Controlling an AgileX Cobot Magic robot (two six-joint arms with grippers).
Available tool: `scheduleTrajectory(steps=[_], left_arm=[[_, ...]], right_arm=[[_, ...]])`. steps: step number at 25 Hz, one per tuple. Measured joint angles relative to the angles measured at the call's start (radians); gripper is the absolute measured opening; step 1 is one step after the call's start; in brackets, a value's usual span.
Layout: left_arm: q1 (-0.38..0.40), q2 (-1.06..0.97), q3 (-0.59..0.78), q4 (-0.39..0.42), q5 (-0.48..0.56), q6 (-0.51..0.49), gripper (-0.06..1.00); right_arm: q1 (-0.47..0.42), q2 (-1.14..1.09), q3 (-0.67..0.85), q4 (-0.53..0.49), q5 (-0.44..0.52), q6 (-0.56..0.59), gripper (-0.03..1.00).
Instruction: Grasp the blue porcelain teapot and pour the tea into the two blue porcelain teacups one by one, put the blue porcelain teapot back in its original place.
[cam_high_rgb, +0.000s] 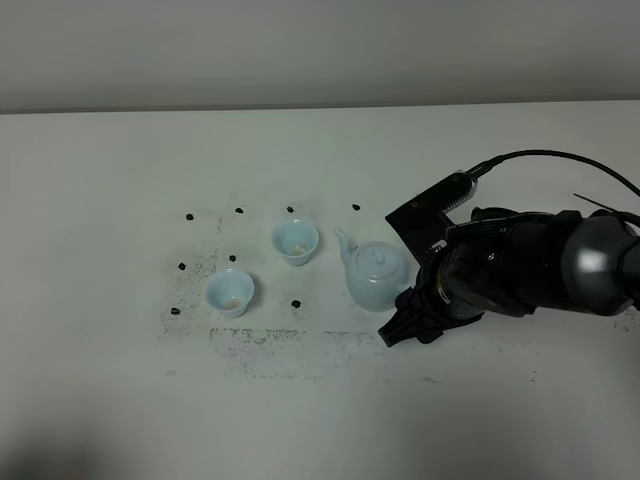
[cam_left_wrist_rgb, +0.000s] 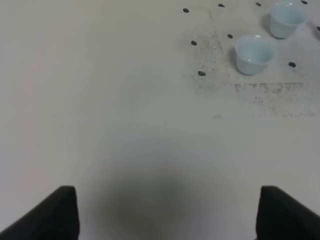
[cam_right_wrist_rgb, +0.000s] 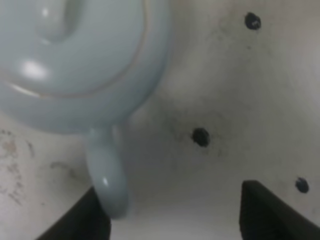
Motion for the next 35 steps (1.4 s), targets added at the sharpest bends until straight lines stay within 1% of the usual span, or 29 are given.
scheduleTrajectory(steps=[3,6,9,10,14,16,17,20,27,31,35], left_arm=[[0.0,0.0,0.0,0.0,0.0,0.0,0.73],[0.0,0.0,0.0,0.0,0.0,0.0,0.73],[0.0,0.0,0.0,0.0,0.0,0.0,0.73],[0.0,0.0,0.0,0.0,0.0,0.0,0.73],[0.0,0.0,0.0,0.0,0.0,0.0,0.73],[0.0,0.0,0.0,0.0,0.0,0.001,0.73],[0.0,0.0,0.0,0.0,0.0,0.001,0.73],[0.0,0.0,0.0,0.0,0.0,0.001,0.73],[0.0,0.0,0.0,0.0,0.0,0.001,0.73],[0.0,0.0,0.0,0.0,0.0,0.001,0.73],[0.0,0.0,0.0,0.0,0.0,0.001,0.73]], right_arm=[[0.0,-0.044,0.0,0.051,0.038,-0.058,0.57],[0.0,-0.108,0.0,0.153,0.091,-0.178,0.57],[0.0,-0.194,0.0,0.295,0.146,-0.369,0.56],[0.0,-0.223,-0.004,0.355,0.164,-0.449,0.56],[0.0,-0.275,-0.066,0.588,0.287,-0.774,0.54],[-0.008,-0.277,-0.103,0.666,0.355,-0.89,0.54],[-0.014,-0.277,-0.117,0.688,0.378,-0.925,0.54],[-0.037,-0.277,-0.148,0.693,0.429,-0.962,0.54],[-0.103,-0.239,-0.16,0.672,0.426,-0.965,0.54],[-0.116,-0.18,-0.187,0.673,0.448,-0.962,0.54],[-0.118,-0.096,-0.258,0.666,0.47,-0.962,0.54]])
